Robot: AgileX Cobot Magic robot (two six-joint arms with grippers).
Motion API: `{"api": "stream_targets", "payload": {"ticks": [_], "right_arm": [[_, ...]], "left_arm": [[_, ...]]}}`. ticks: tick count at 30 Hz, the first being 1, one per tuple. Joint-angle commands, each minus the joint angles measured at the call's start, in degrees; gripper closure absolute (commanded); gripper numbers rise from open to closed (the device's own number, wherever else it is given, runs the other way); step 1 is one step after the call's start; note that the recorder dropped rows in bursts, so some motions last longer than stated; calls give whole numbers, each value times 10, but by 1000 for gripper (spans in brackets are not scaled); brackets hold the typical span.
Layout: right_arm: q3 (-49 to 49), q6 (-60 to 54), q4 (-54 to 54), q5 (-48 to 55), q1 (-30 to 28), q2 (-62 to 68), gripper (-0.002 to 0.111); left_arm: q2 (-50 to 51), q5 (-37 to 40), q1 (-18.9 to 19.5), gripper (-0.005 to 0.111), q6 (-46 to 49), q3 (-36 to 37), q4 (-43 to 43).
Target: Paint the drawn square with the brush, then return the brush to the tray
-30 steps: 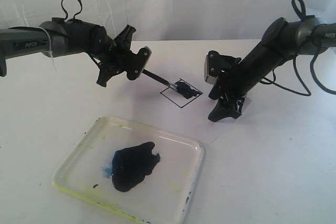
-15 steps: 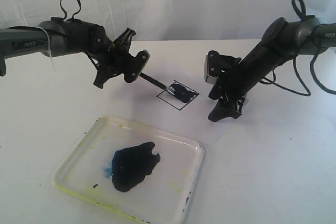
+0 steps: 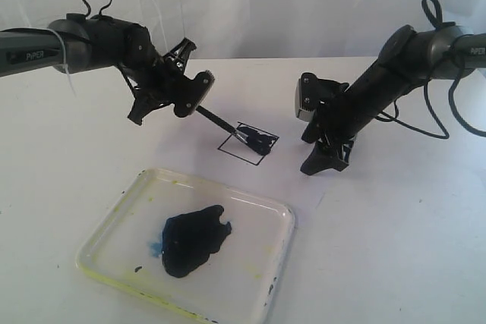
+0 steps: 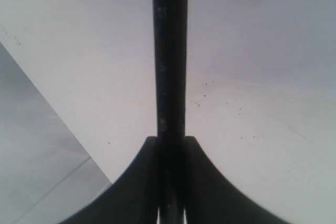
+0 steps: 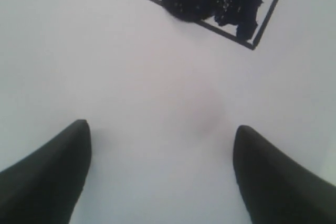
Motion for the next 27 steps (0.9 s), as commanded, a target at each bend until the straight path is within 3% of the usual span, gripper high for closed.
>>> {"api": "stream_targets", "payload": {"ticks": [1,27], "right_arm": [[5,-7,-15,-19,1,8,38],[23,120,-9,-48,1,32,38]], "left_arm": [[-7,19,2,107,6,0,19],[-35,57,2,107,15,0,18]]}}
